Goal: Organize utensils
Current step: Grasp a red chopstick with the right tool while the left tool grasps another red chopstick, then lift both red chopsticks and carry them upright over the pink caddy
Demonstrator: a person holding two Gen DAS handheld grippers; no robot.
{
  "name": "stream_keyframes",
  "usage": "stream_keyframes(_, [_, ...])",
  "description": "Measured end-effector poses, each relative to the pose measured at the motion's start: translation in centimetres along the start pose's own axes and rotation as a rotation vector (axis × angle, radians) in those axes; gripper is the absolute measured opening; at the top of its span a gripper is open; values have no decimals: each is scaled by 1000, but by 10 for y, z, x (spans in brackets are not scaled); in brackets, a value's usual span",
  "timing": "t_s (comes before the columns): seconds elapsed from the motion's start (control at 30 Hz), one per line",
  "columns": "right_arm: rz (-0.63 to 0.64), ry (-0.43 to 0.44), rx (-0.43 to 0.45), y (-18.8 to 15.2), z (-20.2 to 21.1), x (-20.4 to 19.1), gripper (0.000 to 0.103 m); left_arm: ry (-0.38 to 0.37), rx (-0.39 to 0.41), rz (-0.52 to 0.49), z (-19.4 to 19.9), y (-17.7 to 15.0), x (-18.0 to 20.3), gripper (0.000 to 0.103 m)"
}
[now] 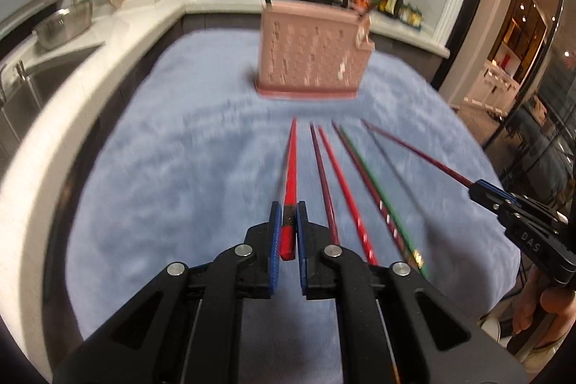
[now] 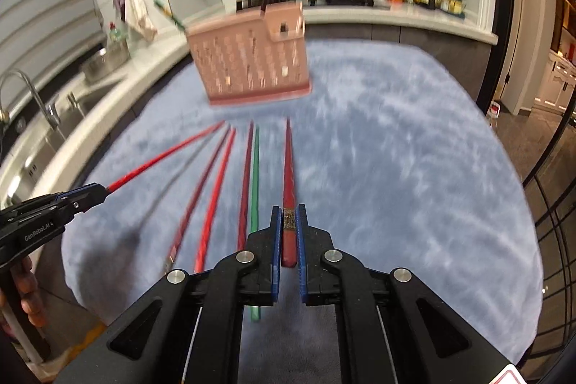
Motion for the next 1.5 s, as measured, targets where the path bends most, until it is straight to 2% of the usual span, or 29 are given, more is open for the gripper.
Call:
stream_keyframes(0.13, [-30, -2, 68, 30, 16, 11, 7, 12, 61, 1, 14, 28, -3, 7])
stream_keyframes(0.4, [-124, 25, 136, 83, 26, 35, 7, 37, 153, 4, 30, 82, -14, 7])
stream_keyframes(0.83, [-163, 54, 238, 152, 30, 42, 7, 43, 239, -24, 34, 148, -16, 6])
stream_keyframes(0.93, [-177, 73, 257, 167, 32, 41, 7, 27, 253, -29, 36, 163, -13, 6])
stream_keyframes(1.0, [-184, 94, 277, 180, 35, 39, 7, 12, 269, -38, 40, 175, -9, 2])
stream_keyframes(1.2, [-200, 179, 350, 226, 54, 28, 7, -22, 380, -116, 67, 227, 22, 1])
stream_keyframes(1.33, [-191, 196, 407, 255, 64, 16, 7, -25, 445, -158, 81, 256, 37, 1])
stream_keyframes(1.4, [-190, 196, 421, 263, 65, 13, 7, -24, 459, -153, 86, 263, 37, 1])
stream_keyframes(1.5, [-181, 209, 422, 261, 67, 7, 7, -18, 444, -139, 87, 255, 27, 1])
Point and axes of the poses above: each gripper's, at about its wrist camera, not at the fingertips, and z roughly against the way its jaws point, x to its right, y to its top, the point moved 7 cm from there along -z, roughly the way its jaws point, and after that the axes turned 14 degrees about -y, right-handed, at the moved point
